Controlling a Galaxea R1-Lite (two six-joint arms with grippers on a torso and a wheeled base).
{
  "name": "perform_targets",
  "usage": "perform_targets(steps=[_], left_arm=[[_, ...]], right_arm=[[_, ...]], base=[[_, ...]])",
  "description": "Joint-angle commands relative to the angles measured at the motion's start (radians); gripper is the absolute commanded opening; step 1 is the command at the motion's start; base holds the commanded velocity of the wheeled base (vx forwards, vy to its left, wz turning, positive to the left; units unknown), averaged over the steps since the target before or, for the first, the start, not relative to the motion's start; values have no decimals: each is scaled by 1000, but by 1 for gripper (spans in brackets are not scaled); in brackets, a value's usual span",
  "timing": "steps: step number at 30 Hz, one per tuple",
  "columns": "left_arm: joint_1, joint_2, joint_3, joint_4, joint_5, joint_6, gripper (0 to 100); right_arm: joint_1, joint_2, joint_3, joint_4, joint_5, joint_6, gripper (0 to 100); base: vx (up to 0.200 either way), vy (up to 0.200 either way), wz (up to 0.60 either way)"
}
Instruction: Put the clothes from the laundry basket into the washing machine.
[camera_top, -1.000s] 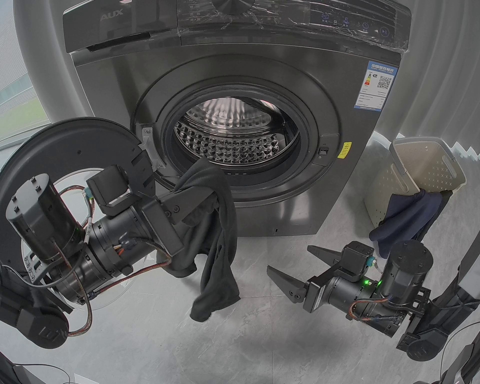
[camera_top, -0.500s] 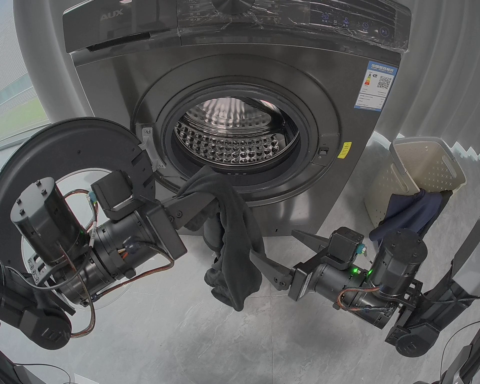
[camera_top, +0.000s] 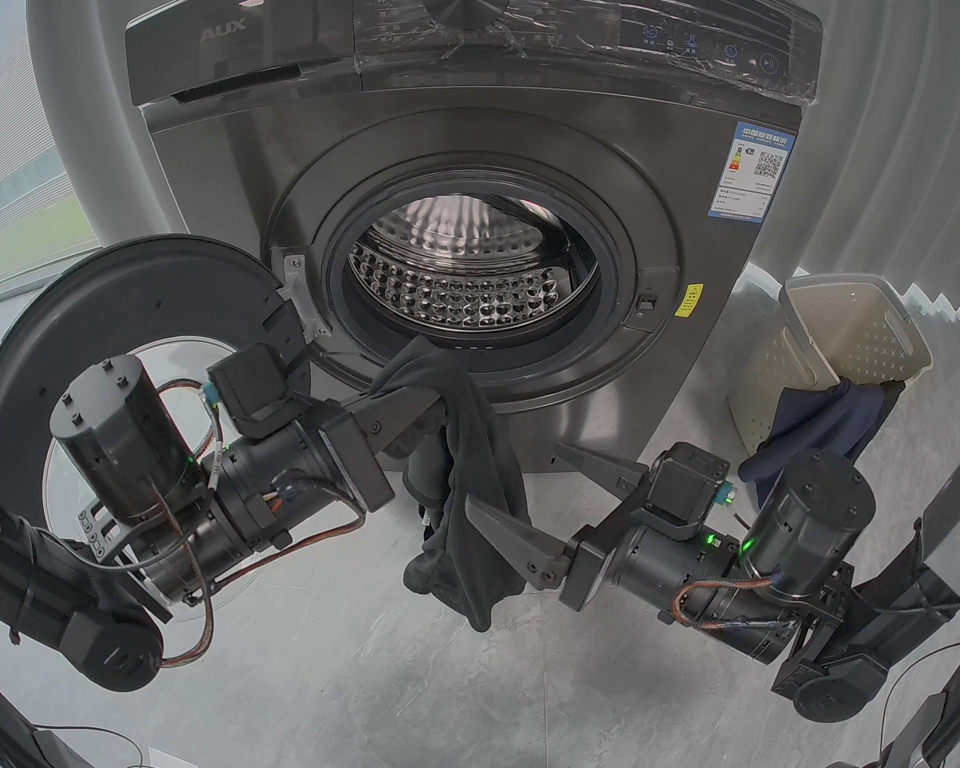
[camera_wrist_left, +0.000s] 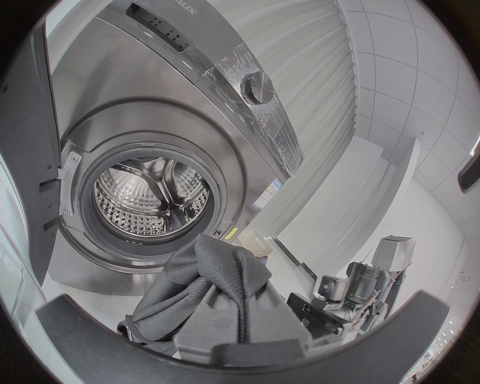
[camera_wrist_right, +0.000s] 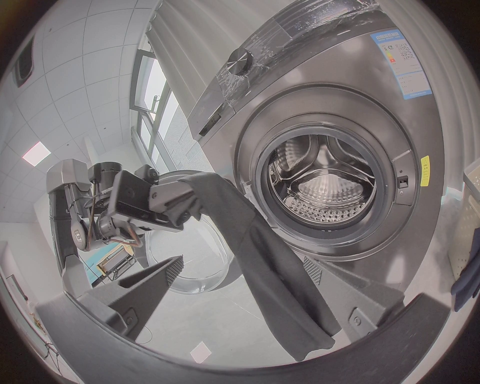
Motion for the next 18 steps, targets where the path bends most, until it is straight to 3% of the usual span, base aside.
perform_targets(steps=[1, 13, 18], left_arm=[[-6, 33, -22, -1, 16, 9, 0], [-14, -2, -18, -1, 23, 9, 0], [-14, -13, -15, 0, 23, 9, 0]], right_arm=[[17, 11, -26, 5, -1, -2, 100], [-49, 213, -264, 14, -1, -30, 100], [-101, 250, -297, 9, 0, -39, 100]], base=[[0, 0, 0], [0, 0, 0], [0, 0, 0]])
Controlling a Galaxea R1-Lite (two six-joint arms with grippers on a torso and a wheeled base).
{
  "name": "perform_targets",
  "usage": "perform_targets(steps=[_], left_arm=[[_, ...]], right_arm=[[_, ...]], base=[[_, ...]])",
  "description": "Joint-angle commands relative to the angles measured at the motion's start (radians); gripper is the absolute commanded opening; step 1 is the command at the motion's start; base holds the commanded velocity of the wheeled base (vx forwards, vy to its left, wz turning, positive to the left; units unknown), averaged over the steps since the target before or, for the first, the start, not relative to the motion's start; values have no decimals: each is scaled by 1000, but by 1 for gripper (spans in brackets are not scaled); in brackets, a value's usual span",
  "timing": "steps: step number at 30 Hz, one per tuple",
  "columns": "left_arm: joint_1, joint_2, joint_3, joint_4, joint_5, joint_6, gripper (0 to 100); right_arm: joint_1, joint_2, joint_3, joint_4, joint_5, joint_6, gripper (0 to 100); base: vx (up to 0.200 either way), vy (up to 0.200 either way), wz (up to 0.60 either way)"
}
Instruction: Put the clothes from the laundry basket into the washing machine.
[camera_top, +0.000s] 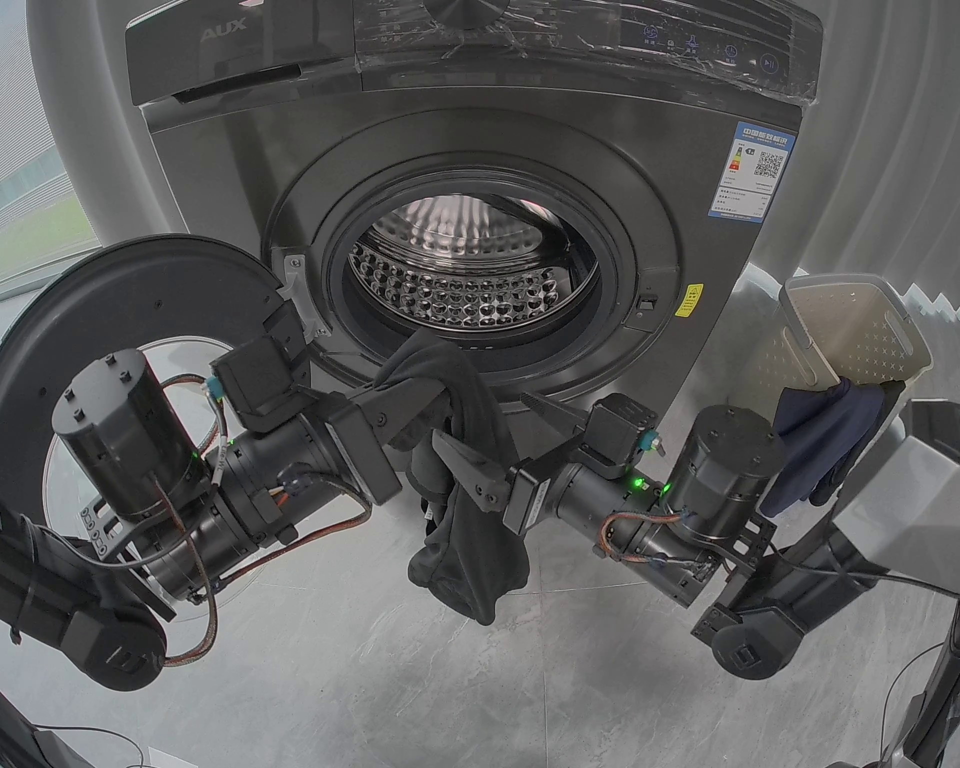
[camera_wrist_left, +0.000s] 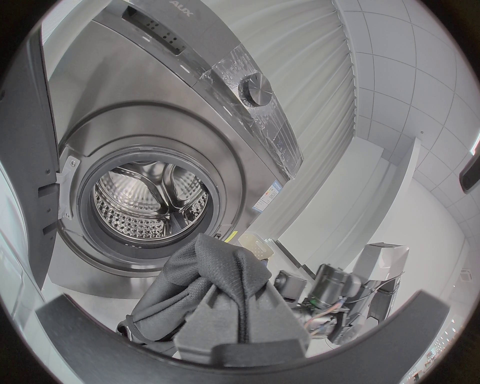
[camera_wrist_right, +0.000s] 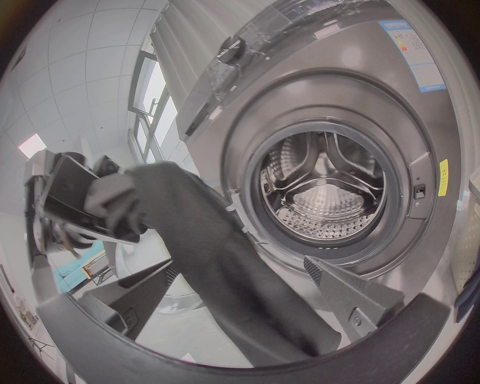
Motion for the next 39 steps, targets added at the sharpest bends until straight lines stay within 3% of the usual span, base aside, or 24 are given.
perform_targets(steps=[1, 8, 19, 20, 26, 37, 38, 39], left_arm=[[-1, -21, 4, 0, 0, 0, 0], [-1, -28, 15, -2, -2, 0, 0], [-15, -39, 47, -2, -9, 0, 0], [-13, -39, 48, -2, -9, 0, 0], [-9, -36, 51, -2, -14, 0, 0], [11, -10, 53, 5, -14, 0, 0], [11, -4, 53, 5, -14, -2, 100], [11, -4, 53, 5, -14, -2, 100]], right_arm=[[-41, 63, -32, -3, 1, -2, 100], [-81, 59, -28, -2, 1, -7, 100], [-57, 86, -72, -6, 8, -7, 100], [-52, 88, -75, -11, 8, -6, 0], [-37, 74, -60, -16, 31, -7, 0], [40, -64, 92, -16, 30, -4, 0], [46, -76, 101, -16, 28, -4, 0], [46, -76, 101, -16, 28, -4, 0]], base=[[0, 0, 0], [0, 0, 0], [0, 0, 0], [0, 0, 0], [0, 0, 0], [0, 0, 0], [0, 0, 0], [0, 0, 0]])
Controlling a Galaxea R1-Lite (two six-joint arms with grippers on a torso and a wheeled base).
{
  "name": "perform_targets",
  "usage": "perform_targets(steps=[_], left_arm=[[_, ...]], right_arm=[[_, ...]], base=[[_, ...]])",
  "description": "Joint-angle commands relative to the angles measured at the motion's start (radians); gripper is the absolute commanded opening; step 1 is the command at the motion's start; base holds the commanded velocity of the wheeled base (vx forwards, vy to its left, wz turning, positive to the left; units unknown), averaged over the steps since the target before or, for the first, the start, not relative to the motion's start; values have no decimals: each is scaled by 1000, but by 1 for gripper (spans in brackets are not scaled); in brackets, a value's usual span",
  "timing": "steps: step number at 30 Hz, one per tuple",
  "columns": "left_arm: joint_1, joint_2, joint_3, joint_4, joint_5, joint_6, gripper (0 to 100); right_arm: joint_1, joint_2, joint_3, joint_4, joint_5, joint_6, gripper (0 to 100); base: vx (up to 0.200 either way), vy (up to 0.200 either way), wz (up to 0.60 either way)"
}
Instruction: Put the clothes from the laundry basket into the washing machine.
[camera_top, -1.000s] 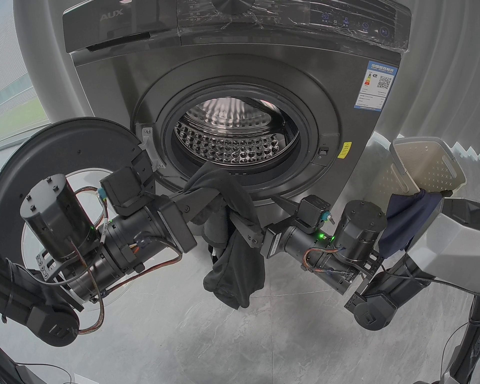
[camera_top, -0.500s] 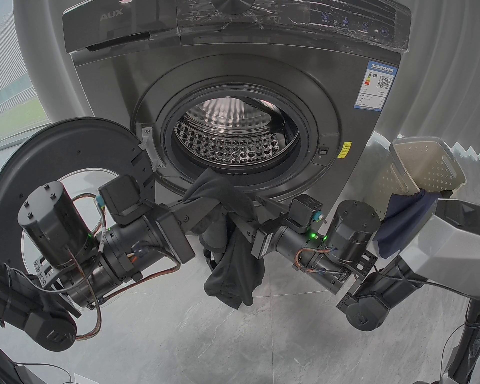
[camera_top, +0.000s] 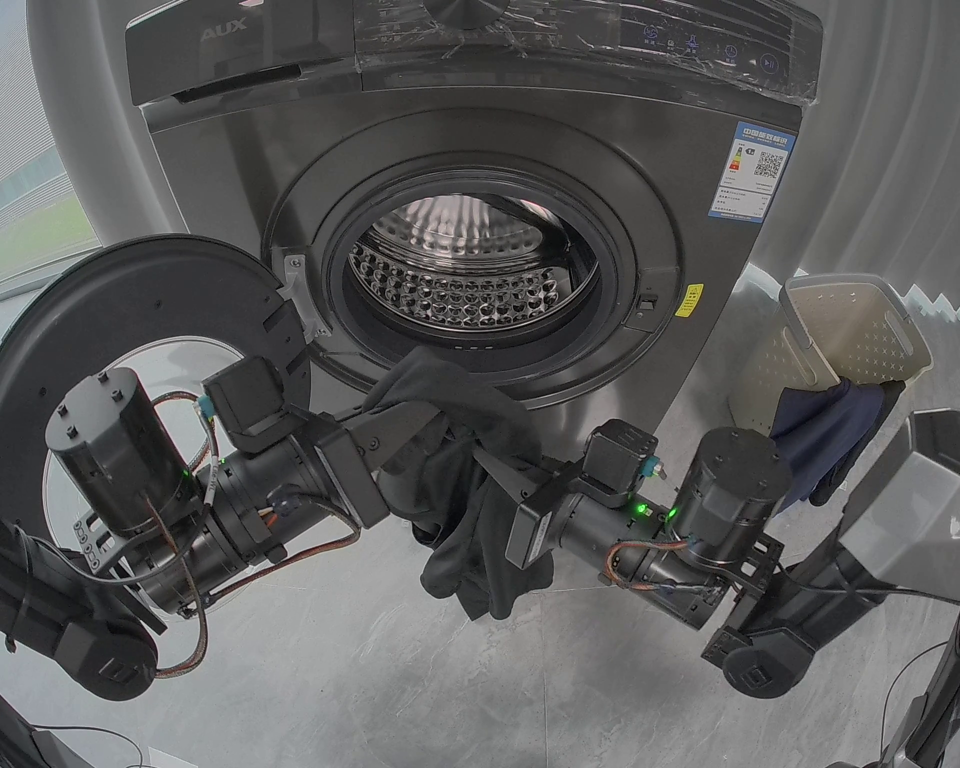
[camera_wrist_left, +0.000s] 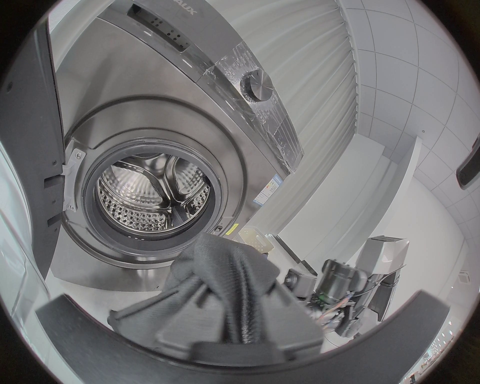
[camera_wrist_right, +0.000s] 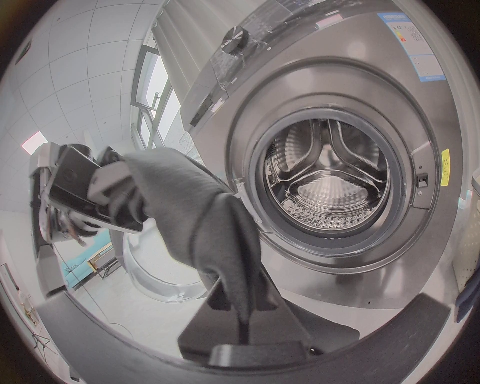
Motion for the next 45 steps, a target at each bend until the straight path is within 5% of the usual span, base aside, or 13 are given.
perform_targets(steps=[1, 19, 26, 33, 45], left_arm=[[6, 27, 6, 0, 5, -7, 100], [52, 118, 181, -19, 2, 4, 100], [132, 328, 207, -237, 2, 6, 100], [133, 457, 207, -262, 0, 47, 100], [124, 566, 167, -263, -1, 76, 100]], right_arm=[[28, -89, 48, 0, -5, 3, 0], [5, -293, 119, 11, -6, 10, 0], [5, -336, 173, 8, -6, 12, 0], [7, -351, 179, 11, -6, 10, 0], [17, -353, 176, 11, -6, 10, 0]], base=[[0, 0, 0], [0, 0, 0], [0, 0, 0], [0, 0, 0], [0, 0, 0]])
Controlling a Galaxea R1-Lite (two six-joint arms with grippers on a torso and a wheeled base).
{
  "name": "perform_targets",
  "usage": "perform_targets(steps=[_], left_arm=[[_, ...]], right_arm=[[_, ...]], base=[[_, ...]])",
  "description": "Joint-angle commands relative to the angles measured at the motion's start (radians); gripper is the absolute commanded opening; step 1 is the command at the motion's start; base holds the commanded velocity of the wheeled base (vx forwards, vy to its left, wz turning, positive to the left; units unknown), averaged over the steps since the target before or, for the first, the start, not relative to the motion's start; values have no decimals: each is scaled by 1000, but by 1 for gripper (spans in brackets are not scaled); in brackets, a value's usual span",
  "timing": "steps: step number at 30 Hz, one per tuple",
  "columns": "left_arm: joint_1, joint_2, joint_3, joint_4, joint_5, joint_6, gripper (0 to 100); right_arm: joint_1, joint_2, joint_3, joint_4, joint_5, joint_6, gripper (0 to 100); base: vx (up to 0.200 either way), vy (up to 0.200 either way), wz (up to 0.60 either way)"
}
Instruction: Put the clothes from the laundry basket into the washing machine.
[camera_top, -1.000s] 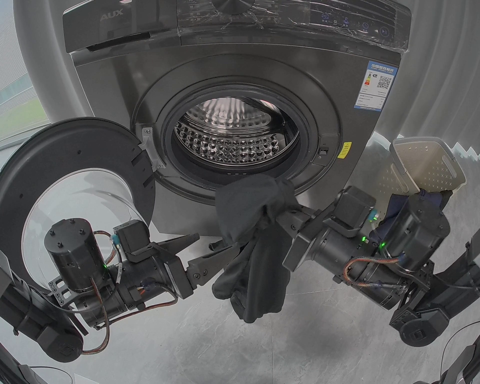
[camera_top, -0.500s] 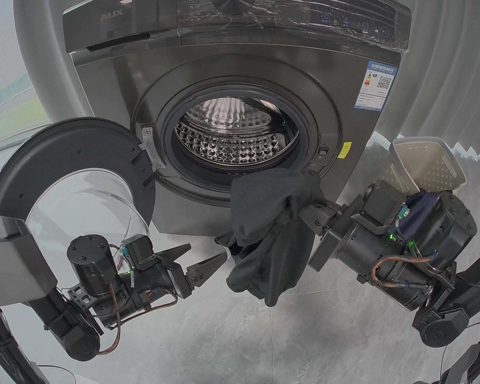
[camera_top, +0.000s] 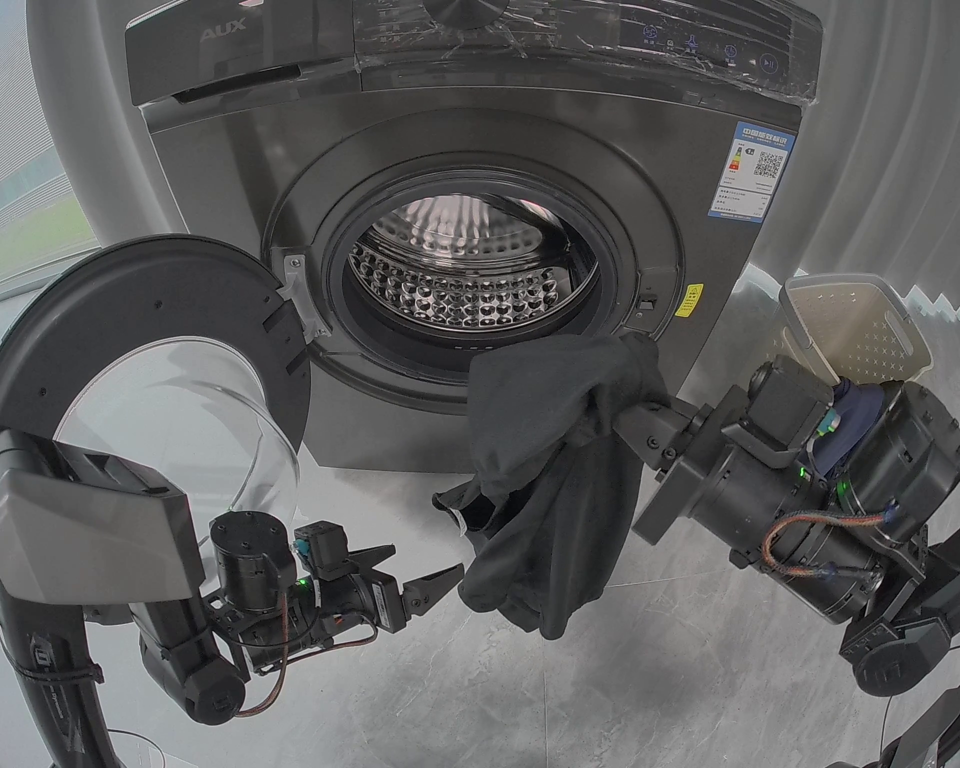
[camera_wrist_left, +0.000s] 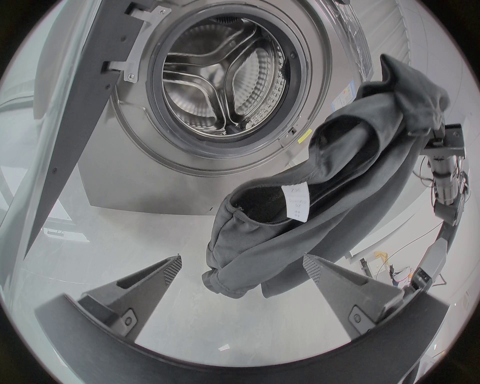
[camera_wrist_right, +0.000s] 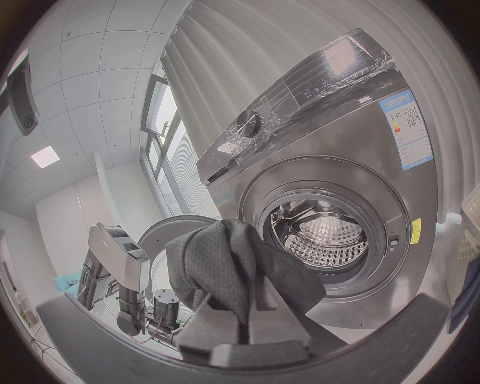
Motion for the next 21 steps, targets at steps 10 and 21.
perform_targets(steps=[10, 21], left_arm=[[10, 141, -159, -4, 11, 43, 100], [44, 167, -185, -4, 12, 57, 100]], right_arm=[[11, -1, -2, 1, 1, 0, 0], [11, -3, -1, 1, 1, 0, 0]], base=[[0, 0, 0], [0, 0, 0]])
